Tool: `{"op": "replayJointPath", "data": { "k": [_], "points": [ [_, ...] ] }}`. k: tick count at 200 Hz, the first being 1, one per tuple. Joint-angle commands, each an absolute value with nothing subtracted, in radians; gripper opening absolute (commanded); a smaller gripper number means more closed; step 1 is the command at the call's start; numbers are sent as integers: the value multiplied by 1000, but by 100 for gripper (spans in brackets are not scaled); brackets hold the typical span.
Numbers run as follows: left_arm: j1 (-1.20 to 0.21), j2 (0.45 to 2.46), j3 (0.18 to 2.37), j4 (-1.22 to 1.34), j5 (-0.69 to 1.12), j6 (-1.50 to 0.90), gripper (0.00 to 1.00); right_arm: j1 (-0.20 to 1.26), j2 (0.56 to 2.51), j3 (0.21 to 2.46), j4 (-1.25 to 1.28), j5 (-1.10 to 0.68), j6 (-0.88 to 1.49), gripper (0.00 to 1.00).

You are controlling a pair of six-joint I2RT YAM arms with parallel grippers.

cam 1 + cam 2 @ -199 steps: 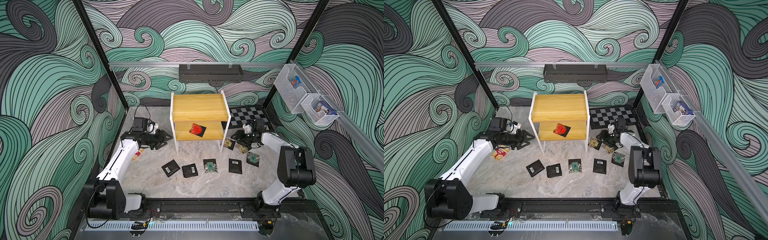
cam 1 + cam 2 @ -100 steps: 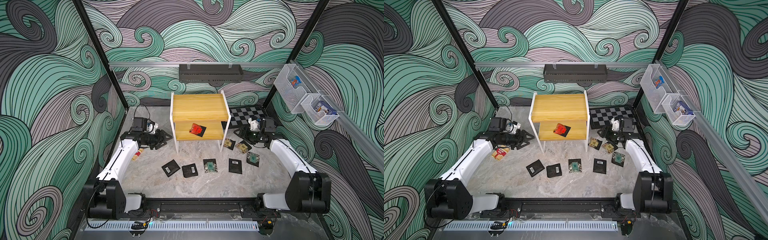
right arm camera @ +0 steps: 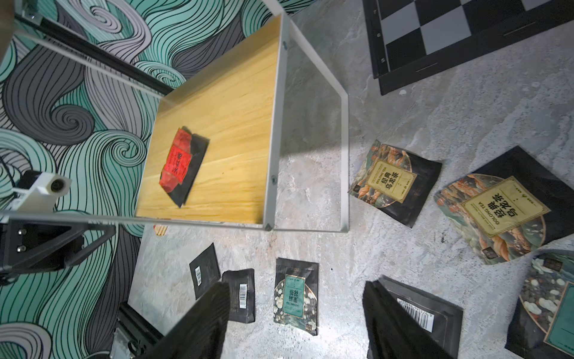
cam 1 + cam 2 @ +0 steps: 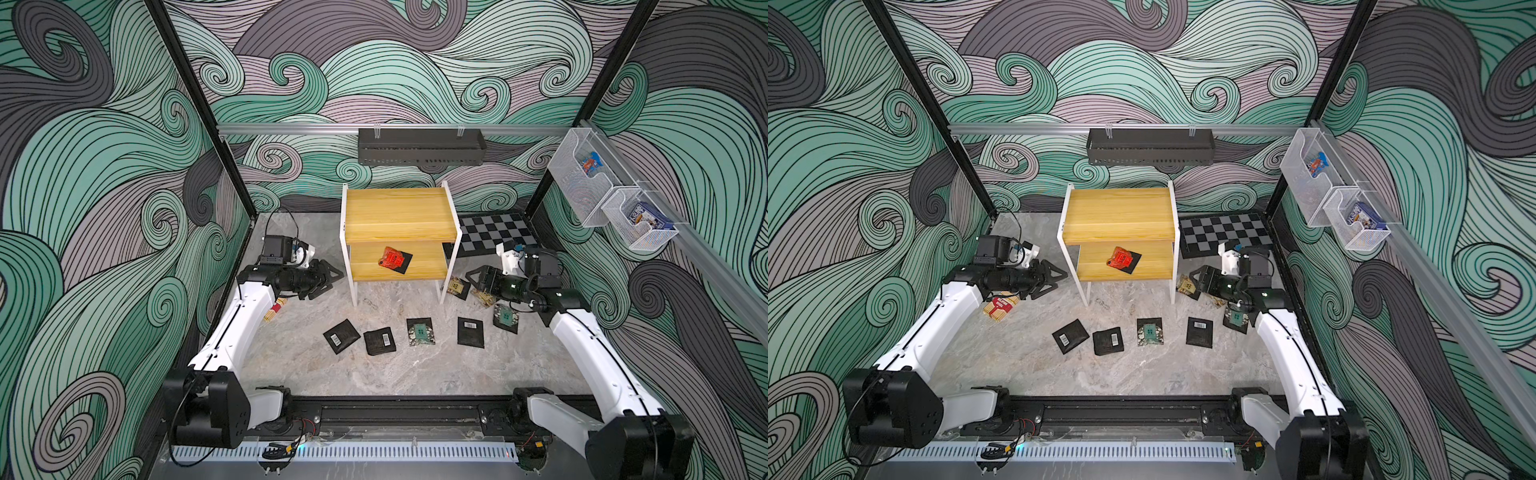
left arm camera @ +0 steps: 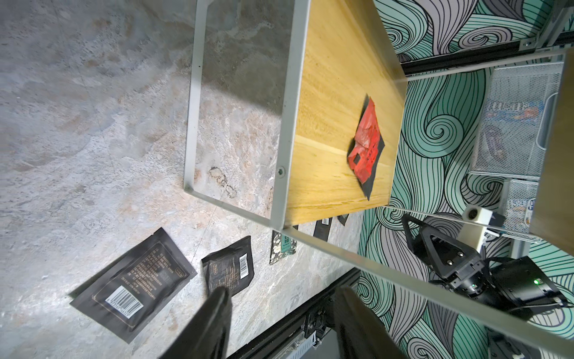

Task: Remove the tea bags from the shelf
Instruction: Pick up the tea bag from the shelf.

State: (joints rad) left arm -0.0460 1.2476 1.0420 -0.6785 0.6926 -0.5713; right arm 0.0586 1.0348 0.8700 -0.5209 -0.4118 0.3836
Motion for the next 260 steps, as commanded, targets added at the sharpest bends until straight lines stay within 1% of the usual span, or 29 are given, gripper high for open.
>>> {"op": "replayJointPath", "data": {
  "k": [1,20,44,75,107,126,140,154,165,206,260],
  "points": [
    [-42,1202,1027,-715,671,-531,57,109,979,856,-541,-389,326,72],
    [-41,1187,1009,-718,666,-529,57,191,914,845,-533,-361,268,73],
    [-42,1176,991,-711,662,-537,57,331,811,817,-512,-295,176,75],
    [-42,1175,985,-698,663,-547,57,533,698,746,-406,-198,34,84],
    [-42,1177,991,-698,667,-547,57,726,746,738,-323,-63,-160,85],
    [-42,1171,991,-701,670,-548,57,793,814,748,-268,-17,-274,86],
    [-42,1163,984,-705,670,-545,57,802,858,742,-193,-8,-337,87],
    [-42,1156,974,-707,669,-545,57,803,899,725,-107,5,-397,94],
    [-42,1151,963,-705,670,-547,57,802,937,718,-36,16,-443,96],
    [-42,1146,956,-704,673,-547,57,801,1122,761,82,33,-599,96],
    [-42,1144,950,-712,673,-540,57,766,1325,851,181,102,-632,96]
  ]
}}
